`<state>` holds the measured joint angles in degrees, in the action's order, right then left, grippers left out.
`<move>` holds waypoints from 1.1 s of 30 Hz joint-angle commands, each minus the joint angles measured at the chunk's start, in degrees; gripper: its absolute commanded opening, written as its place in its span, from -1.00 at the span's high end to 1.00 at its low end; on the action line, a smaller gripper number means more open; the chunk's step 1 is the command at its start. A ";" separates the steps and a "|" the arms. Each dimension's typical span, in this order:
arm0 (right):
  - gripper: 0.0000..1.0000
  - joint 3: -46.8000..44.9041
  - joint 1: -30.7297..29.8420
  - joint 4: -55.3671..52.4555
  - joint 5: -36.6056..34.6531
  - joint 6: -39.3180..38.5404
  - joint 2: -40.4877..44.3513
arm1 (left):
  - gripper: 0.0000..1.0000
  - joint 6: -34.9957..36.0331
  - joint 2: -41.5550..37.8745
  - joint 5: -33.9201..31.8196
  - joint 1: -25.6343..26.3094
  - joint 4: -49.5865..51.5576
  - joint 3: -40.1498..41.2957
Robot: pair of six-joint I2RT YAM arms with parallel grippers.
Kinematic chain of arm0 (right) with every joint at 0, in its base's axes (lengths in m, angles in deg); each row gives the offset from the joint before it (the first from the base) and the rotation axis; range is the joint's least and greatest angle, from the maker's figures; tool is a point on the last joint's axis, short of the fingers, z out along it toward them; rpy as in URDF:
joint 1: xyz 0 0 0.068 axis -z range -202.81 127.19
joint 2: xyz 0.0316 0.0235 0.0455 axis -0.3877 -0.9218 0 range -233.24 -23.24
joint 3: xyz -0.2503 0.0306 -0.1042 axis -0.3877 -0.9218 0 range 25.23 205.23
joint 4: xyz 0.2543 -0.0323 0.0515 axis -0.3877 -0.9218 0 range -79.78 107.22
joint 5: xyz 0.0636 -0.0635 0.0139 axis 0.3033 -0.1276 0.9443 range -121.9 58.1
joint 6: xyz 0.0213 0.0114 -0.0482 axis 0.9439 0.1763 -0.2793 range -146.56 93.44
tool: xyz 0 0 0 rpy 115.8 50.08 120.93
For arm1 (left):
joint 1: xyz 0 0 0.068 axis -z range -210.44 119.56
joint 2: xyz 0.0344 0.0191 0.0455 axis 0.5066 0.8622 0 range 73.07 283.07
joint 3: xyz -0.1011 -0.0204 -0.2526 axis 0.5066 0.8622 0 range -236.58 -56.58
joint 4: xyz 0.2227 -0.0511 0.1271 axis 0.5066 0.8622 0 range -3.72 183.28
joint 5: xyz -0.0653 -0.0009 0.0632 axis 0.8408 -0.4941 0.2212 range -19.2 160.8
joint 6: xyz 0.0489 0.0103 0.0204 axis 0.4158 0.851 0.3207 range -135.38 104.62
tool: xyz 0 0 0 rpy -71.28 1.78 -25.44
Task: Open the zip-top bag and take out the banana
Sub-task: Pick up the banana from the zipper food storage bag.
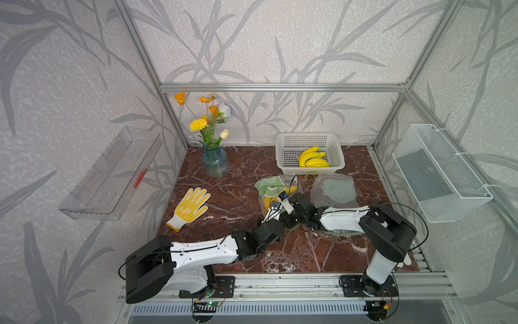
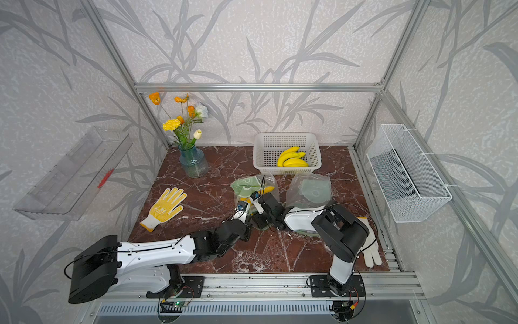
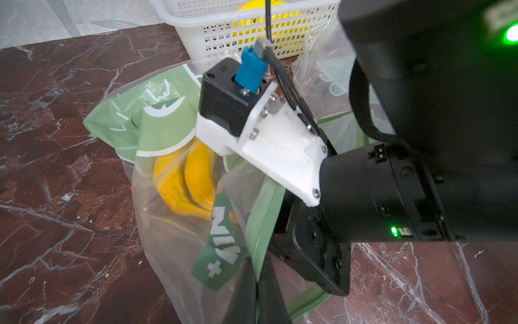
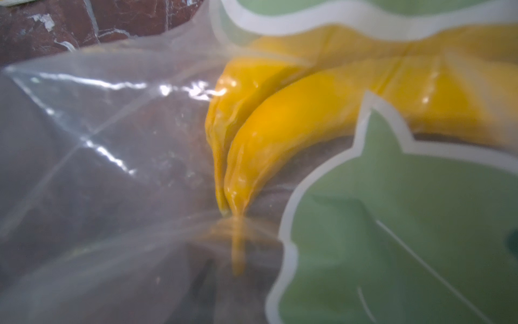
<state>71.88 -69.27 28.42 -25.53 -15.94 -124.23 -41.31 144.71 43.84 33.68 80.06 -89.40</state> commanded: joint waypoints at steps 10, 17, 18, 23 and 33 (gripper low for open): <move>-0.05 2.80 -0.30 -1.16 0.72 -0.74 -3.13 | 1.00 -0.25 -1.07 -0.67 -0.13 -1.87 0.74; 0.10 4.99 -0.28 -4.82 -0.12 -1.32 -5.02 | 1.00 -0.40 -0.96 -0.94 -0.18 -2.22 0.90; 0.15 5.19 -0.30 -5.16 -0.32 -1.36 -5.22 | 1.00 -0.41 -0.90 -1.04 -0.17 -2.15 0.91; 0.44 6.17 -0.30 -7.81 -1.15 -1.21 -5.88 | 1.00 -0.44 -1.63 -1.66 -0.18 -1.87 1.24; 0.68 2.69 -0.30 -7.56 2.84 1.94 -0.94 | 1.00 -1.63 -1.18 -5.81 -0.25 2.36 0.40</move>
<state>76.58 -69.27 24.18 -24.85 -15.57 -127.71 -42.25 144.40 41.17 33.61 80.26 -88.68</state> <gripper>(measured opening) 0.168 0.048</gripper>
